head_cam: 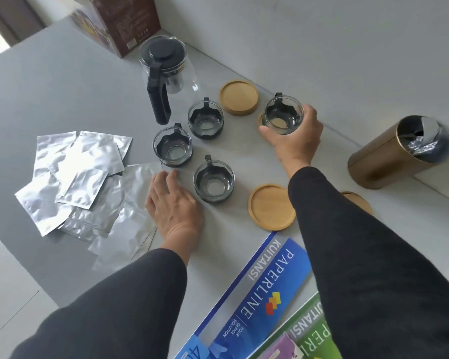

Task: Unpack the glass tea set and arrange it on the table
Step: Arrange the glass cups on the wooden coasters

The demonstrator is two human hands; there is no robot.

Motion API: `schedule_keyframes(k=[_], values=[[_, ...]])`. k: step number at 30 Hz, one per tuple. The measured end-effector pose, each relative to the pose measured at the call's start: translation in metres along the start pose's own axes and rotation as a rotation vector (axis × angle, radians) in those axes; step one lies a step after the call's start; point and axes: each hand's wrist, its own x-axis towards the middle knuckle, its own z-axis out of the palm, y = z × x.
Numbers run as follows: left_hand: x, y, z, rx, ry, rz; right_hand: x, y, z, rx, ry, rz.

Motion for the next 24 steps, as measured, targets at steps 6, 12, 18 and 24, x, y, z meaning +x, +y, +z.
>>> schedule_keyframes(k=[6, 12, 18, 24], values=[[0.001, 0.0, 0.002, 0.005, 0.019, -0.012, 0.014, 0.007, 0.01, -0.057, -0.045, 0.019], [0.001, 0.0, 0.002, 0.005, 0.019, -0.015, 0.011, 0.013, 0.012, -0.072, -0.099, 0.051], [0.001, 0.0, 0.0, -0.009, 0.003, -0.012, -0.022, 0.01, -0.014, -0.06, -0.13, 0.052], [-0.001, 0.0, -0.004, -0.035, -0.024, 0.006, -0.096, 0.019, -0.044, -0.202, -0.31, -0.068]])
